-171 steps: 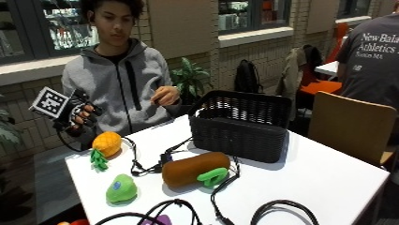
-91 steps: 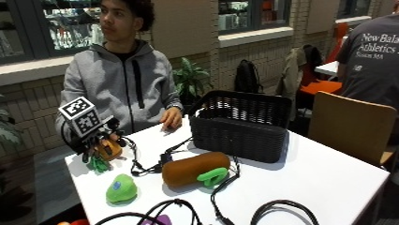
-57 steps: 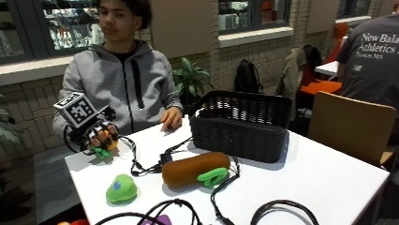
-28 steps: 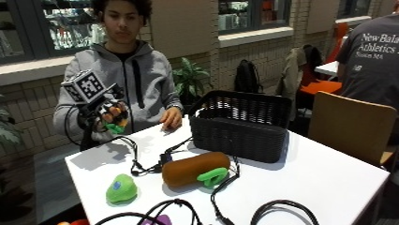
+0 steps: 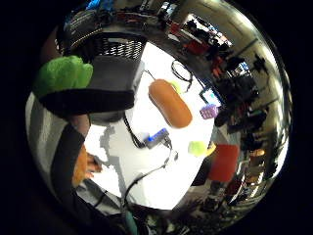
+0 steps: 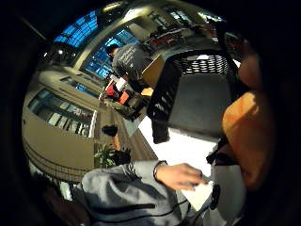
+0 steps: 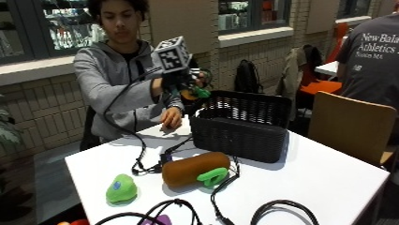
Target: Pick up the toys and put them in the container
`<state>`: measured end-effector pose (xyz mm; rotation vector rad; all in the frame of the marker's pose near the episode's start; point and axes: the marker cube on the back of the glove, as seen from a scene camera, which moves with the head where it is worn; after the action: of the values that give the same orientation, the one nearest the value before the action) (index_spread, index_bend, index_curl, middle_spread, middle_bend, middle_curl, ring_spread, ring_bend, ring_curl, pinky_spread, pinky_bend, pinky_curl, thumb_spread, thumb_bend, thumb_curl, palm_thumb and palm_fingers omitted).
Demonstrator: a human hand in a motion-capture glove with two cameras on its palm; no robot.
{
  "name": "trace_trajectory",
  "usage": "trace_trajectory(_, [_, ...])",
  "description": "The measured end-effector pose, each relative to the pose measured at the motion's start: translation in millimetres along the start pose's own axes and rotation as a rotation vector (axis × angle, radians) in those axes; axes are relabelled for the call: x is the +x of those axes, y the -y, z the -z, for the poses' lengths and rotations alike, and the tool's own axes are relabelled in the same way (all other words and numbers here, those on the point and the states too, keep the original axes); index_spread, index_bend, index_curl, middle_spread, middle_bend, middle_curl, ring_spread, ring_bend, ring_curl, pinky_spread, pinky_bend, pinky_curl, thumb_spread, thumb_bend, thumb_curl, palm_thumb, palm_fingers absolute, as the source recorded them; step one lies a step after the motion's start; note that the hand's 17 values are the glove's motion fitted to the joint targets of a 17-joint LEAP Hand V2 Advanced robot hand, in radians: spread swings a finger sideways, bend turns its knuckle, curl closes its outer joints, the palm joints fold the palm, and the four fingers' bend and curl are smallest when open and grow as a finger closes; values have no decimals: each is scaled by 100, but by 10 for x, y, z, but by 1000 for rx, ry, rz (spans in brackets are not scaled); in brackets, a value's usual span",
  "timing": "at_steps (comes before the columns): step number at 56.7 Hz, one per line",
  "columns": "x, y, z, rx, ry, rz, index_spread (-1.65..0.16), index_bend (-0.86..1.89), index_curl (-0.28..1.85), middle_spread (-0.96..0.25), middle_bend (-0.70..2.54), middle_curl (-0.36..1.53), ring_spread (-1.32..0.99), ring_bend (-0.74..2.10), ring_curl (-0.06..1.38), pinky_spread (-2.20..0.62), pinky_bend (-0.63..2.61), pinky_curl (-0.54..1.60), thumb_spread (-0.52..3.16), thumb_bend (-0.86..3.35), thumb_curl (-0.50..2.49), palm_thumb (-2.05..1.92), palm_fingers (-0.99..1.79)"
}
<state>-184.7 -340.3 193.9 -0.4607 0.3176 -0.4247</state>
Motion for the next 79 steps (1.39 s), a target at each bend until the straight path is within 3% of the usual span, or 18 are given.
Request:
trace_trajectory(3, [-237,241,-193,-24,74,-78,-19,52,90,-37,60,98,-42,107,60,-40,109,52,57,12,92,81,64])
trace_trajectory(21, [-186,691,-799,-168,83,-91,-20,44,98,-41,61,110,-42,114,67,-38,118,54,59,5,97,76,51])
trace_trajectory(24, [-138,677,-790,-224,99,-83,-21,29,94,-40,62,110,-39,115,68,-33,115,54,78,0,92,65,33])
trace_trajectory(26, [-118,655,-766,-243,104,-74,-24,18,89,-35,52,105,-34,100,66,-23,117,55,89,-10,83,46,-4])
trace_trajectory(30, [-60,577,-665,-223,102,-66,-27,9,77,-24,29,94,-23,70,58,-12,124,54,99,-13,72,23,-41])
trace_trajectory(39, [423,192,-258,-117,103,-128,-29,10,59,-11,16,80,-15,44,44,-1,113,46,109,-5,57,5,-20])
trace_trajectory(50, [1449,-755,95,-34,20,-375,-30,10,46,-4,24,73,-14,52,44,3,102,40,120,0,49,9,-2])
trace_trajectory(61, [2696,-1712,41,-104,-103,-649,-30,13,38,-2,29,69,-13,59,45,3,100,38,122,-2,44,11,3])
trace_trajectory(71, [3055,-2304,-291,-228,-87,-820,-30,16,36,-1,34,67,-14,60,45,3,97,36,117,-2,41,9,3])
trace_trajectory(79, [3120,-2361,-490,-266,-68,-839,-30,17,36,-1,32,64,-13,56,43,3,95,36,115,-2,39,10,0])
